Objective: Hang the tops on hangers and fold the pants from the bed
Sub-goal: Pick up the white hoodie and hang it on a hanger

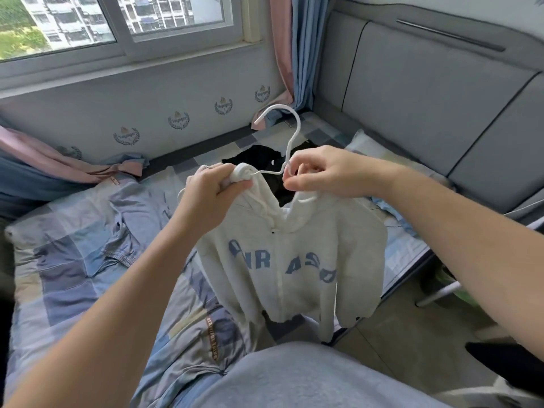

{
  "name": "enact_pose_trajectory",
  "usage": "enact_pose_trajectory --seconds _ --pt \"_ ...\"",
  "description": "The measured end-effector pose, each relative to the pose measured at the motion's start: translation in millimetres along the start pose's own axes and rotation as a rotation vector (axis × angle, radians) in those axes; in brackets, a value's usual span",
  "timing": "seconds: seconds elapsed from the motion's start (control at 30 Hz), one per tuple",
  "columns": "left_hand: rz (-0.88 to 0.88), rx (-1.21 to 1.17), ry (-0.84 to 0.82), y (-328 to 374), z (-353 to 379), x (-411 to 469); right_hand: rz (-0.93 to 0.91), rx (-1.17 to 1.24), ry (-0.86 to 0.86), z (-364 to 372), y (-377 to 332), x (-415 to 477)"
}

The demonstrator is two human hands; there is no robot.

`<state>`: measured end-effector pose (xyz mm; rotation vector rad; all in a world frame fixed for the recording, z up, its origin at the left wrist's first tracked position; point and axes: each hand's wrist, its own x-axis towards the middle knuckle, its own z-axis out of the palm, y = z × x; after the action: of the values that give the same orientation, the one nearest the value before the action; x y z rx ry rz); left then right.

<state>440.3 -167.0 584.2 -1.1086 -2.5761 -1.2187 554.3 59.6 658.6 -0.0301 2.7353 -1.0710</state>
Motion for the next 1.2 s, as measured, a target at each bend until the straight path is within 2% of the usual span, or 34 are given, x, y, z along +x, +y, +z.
enact_pose_trajectory --seconds 0.07,0.17,0.23,0.33,0.4,0.47,0.57,0.7,0.77,0.87,0.93,0.97,1.03,1.1,1.2 --pt "-0.017 0.04 0.037 -2 6 0 -0.057 0.01 0.109 13 0 9" --pt "-0.17 0.062 0.259 -3 16 -5 -0.077 0.017 0.241 18 -4 18" --pt "-0.309 0.044 0.361 -2 23 -8 -0.077 0.01 0.275 15 -7 21" --pt "-0.398 0.159 0.444 -2 30 -6 -0.061 0.004 0.299 15 -9 26" --pt "-0.375 0.038 0.478 -2 29 -2 -0.052 -0.017 0.309 14 -10 28" --pt "-0.36 -0.186 0.47 -3 26 3 -0.042 -0.052 0.303 12 -10 27" --pt "-0.438 -0.534 0.521 -3 11 17 -0.014 -0.095 0.267 12 -6 25" --pt "-0.376 -0.611 0.641 -9 -17 34 0.064 -0.124 0.129 19 9 16" --pt "-0.283 -0.59 0.538 -3 -22 38 0.05 -0.133 0.133 19 9 17" --pt "-0.142 -0.407 0.235 10 -14 40 -0.001 -0.161 0.183 14 0 25" --pt "-0.068 -0.345 0.091 12 -5 35 -0.013 -0.12 0.199 11 -4 28" --pt "-0.031 -0.273 0.058 8 0 31 -0.013 -0.077 0.204 9 -5 27" --pt "0.02 0.021 0.03 -7 7 25 -0.023 -0.022 0.236 7 -5 26" --pt "0.086 0.215 -0.024 -15 12 24 -0.063 -0.044 0.278 7 -5 26" --pt "0.172 0.074 -0.005 -14 18 27 -0.097 -0.057 0.303 9 -5 25"
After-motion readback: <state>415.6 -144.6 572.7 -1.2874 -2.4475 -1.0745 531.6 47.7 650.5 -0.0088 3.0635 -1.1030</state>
